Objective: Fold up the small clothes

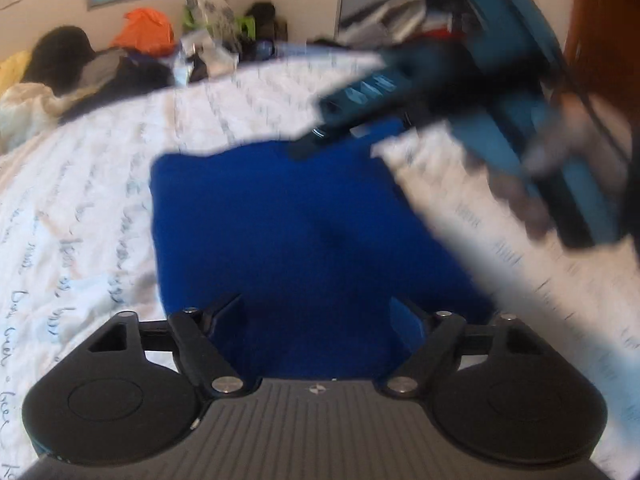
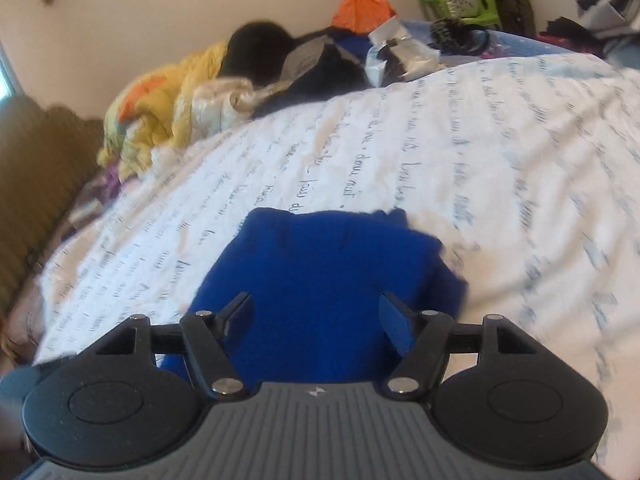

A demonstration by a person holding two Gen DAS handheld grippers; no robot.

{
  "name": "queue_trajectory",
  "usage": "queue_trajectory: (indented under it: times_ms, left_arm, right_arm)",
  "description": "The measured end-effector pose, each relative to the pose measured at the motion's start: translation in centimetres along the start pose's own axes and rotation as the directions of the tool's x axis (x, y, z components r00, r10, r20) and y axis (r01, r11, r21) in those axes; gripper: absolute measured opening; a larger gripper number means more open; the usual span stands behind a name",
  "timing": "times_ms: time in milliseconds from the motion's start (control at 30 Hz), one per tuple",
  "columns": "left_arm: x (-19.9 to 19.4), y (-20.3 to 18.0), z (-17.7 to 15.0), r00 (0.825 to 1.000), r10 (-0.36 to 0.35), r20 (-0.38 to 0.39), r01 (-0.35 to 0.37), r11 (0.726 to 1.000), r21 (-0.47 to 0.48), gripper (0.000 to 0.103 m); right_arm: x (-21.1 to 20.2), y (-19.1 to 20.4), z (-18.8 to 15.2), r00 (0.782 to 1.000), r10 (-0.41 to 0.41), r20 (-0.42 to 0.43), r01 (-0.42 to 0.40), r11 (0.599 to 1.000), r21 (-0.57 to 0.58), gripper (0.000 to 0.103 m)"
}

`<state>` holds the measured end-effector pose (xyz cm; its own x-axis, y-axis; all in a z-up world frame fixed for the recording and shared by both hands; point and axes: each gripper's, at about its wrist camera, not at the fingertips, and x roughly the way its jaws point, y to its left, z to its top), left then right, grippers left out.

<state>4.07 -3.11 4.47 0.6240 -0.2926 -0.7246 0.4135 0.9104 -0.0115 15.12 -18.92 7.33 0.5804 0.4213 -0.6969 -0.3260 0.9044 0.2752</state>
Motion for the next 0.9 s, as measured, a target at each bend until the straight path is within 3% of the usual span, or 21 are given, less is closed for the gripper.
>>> queue_trajectory:
  times_ms: [33, 67, 100, 133, 167, 233, 300, 400, 533, 567, 633, 667, 733, 767, 867, 900]
  left_arm:
    - [1.2, 0.4, -0.6, 1.0, 0.009, -0.026, -0.009, 1.0, -0.004, 0.08]
    - [1.0, 0.8, -1.5, 1.0, -0.009, 0.028, 0.008, 1.0, 0.015, 0.08]
    - [0.7, 1.1, -2.2, 0.999, -0.019, 0.043, 0.018, 0.999, 0.036, 0.08]
    - [0.4, 1.3, -2.4, 0.999, -0.024, 0.037, 0.023, 0.999, 0.038, 0.08]
    - [0.1, 1.5, -2.5, 0.999, -0.029, 0.029, 0.028, 0.999, 0.039, 0.08]
    - [0.0, 1.6, -2.6, 0.999, -0.032, 0.03, 0.031, 0.999, 0.045, 0.08]
    - [0.4, 1.5, -2.7, 0.999, -0.032, 0.037, 0.03, 0.999, 0.044, 0.081]
    - [0.5, 1.4, -2.9, 0.999, -0.031, 0.04, 0.03, 0.999, 0.039, 0.082]
    - [0.4, 1.6, -3.5, 0.998, -0.036, 0.052, 0.034, 0.998, 0.044, 0.082]
    - [0.4, 1.5, -3.6, 0.998, -0.035, 0.06, 0.032, 0.998, 0.048, 0.082]
    - [0.4, 1.5, -3.8, 0.997, -0.032, 0.072, 0.029, 0.999, 0.046, 0.082]
    - [0.2, 1.5, -3.9, 0.997, -0.029, 0.074, 0.025, 0.999, 0.045, 0.082]
    - [-0.9, 1.6, -4.2, 0.996, -0.021, 0.083, 0.018, 0.999, 0.026, 0.078]
    - [-1.7, 1.8, -4.5, 0.996, -0.026, 0.091, 0.025, 1.0, 0.009, 0.077]
    - [-2.9, 2.1, -5.3, 0.994, -0.052, 0.092, 0.052, 0.999, 0.002, 0.082]
    - [-2.4, 2.2, -5.5, 0.996, -0.045, 0.072, 0.045, 0.999, 0.002, 0.082]
  right_arm:
    - [1.8, 0.3, 0.2, 0.999, -0.047, -0.026, 0.046, 0.998, -0.053, 0.068]
    - [3.8, 0.2, -0.1, 0.991, -0.112, -0.078, 0.103, 0.989, -0.106, 0.068]
    - [4.9, -0.6, -0.9, 0.99, -0.116, -0.076, 0.105, 0.986, -0.131, 0.075]
    - [4.6, -1.6, -1.7, 0.997, -0.07, -0.03, 0.066, 0.991, -0.119, 0.076]
    - [4.2, -2.2, -1.5, 0.998, -0.046, -0.034, 0.043, 0.995, -0.085, 0.076]
    - [3.8, -1.7, -0.2, 0.992, -0.077, -0.1, 0.07, 0.995, -0.07, 0.076]
    - [2.9, -0.1, 1.1, 0.986, -0.129, -0.101, 0.125, 0.991, -0.05, 0.078]
    - [3.1, 3.6, 2.4, 0.998, 0.009, -0.062, -0.015, 0.995, -0.094, 0.077]
    - [10.0, 7.4, 2.4, 0.983, -0.035, -0.178, 0.003, 0.984, -0.177, 0.078]
    - [10.7, 7.6, 2.0, 0.99, -0.039, -0.134, 0.011, 0.979, -0.204, 0.1]
    - [11.7, 8.1, 1.5, 0.99, -0.082, -0.113, 0.048, 0.96, -0.276, 0.103]
    - [11.9, 8.0, 2.1, 0.985, -0.089, -0.146, 0.048, 0.963, -0.264, 0.103]
    - [10.6, 7.4, 2.9, 0.98, -0.093, -0.175, 0.054, 0.975, -0.216, 0.103]
    - [8.8, 7.1, 2.6, 0.985, -0.079, -0.151, 0.05, 0.981, -0.19, 0.103]
    - [1.3, 6.4, 0.0, 0.997, 0.081, -0.014, -0.082, 0.989, -0.122, 0.103]
    - [0.2, 6.2, -1.5, 0.995, 0.095, -0.022, -0.097, 0.988, -0.123, 0.103]
